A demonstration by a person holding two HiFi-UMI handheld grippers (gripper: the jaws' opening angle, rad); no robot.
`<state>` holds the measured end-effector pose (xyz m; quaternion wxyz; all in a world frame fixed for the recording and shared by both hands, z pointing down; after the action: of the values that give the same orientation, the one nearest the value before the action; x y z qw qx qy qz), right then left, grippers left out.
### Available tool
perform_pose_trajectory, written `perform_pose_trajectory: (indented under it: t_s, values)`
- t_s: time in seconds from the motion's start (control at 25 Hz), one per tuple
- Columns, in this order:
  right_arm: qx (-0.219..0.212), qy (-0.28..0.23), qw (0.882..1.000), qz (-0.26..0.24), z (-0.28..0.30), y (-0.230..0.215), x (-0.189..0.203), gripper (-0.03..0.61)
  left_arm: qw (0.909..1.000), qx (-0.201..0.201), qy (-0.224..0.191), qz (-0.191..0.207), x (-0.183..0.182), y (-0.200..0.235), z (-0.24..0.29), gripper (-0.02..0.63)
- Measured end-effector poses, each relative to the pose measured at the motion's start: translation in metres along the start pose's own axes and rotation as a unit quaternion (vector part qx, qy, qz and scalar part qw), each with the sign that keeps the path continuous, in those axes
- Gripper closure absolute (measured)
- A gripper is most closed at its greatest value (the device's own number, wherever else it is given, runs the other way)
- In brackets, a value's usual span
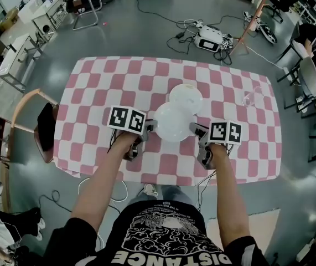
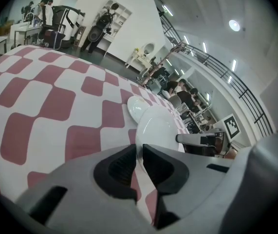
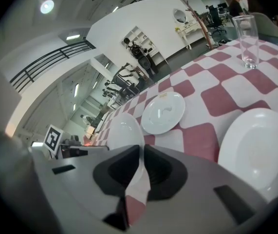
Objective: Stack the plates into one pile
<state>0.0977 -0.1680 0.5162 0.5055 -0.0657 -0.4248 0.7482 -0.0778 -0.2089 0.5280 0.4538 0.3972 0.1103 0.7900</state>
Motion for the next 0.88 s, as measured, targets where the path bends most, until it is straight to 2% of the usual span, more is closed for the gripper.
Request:
perform_pose_trajectory:
  t_s: [0.52,0.88]
  values:
    - [0.001,-0.005,1.000,-0.009,0.000,-0.033,-0.075,0.538,0.9994,-0.024,-0.022,-0.007,-0.059,-0.012,0.048,0.566]
    - [0.001,0.000,1.000,0.000,0.020,-0.056,-0.107,0.537,0.9984,-0.041,-0.025,-0.029,-0.080,-0.001,0.077,0.566]
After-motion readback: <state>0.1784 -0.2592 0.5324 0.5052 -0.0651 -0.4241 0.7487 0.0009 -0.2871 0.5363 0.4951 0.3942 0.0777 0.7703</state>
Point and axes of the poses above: the fingertips, and each gripper's own axes: z forward along the fingers, y to its left, x out of its underside, the point moved 3 cm from there along -z, backward along the fingers, and after that the axes turned 9 degrees about z, right-handed, at the moved point
